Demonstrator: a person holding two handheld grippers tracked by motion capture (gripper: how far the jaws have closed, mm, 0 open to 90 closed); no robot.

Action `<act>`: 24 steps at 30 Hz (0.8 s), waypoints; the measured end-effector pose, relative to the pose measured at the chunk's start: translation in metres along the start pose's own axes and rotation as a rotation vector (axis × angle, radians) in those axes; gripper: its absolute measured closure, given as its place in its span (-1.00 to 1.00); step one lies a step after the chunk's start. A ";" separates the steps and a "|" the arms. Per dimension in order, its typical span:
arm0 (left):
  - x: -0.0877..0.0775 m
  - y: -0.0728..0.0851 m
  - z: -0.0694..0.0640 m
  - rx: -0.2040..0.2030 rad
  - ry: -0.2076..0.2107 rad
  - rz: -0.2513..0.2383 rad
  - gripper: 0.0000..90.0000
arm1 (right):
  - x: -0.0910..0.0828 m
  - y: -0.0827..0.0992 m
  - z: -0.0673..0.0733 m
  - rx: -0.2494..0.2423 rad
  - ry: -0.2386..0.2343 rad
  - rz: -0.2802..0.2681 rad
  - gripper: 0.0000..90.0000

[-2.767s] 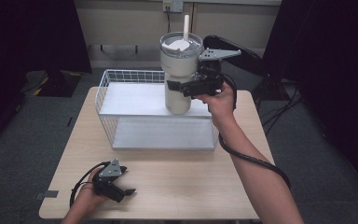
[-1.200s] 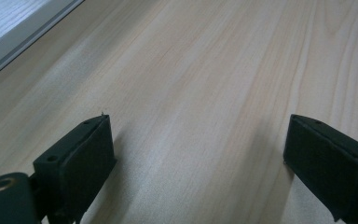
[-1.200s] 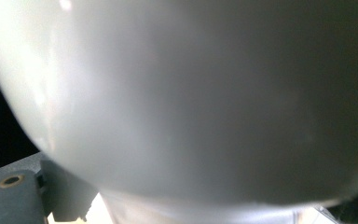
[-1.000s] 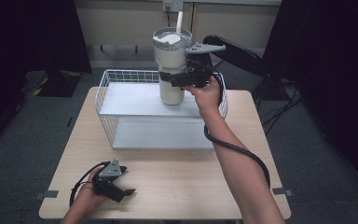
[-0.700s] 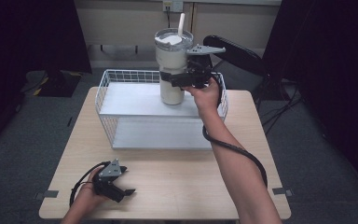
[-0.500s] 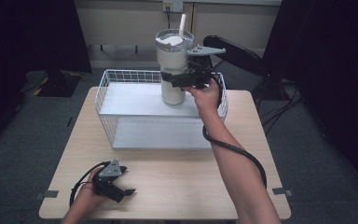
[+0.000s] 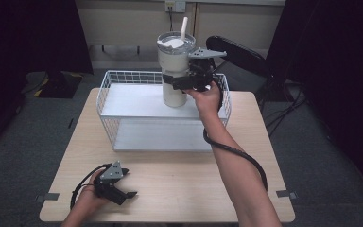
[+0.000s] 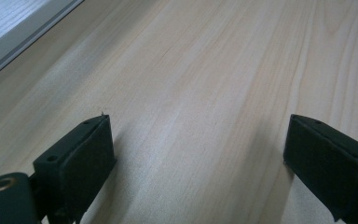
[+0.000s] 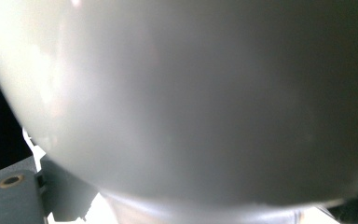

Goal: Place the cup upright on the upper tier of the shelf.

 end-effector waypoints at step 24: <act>0.000 0.000 0.000 0.000 0.000 0.000 -0.82 | -0.002 0.003 0.002 -0.048 -0.004 0.000 -0.79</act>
Point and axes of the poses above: each handheld gripper's, and its own axes: x roughly forward along the jaws, y roughly out of its underside, z roughly to its left, the point moved 4 cm from there along x, roughly forward along the jaws, and after that the axes turned 7 degrees about z, right-handed, at the moved point
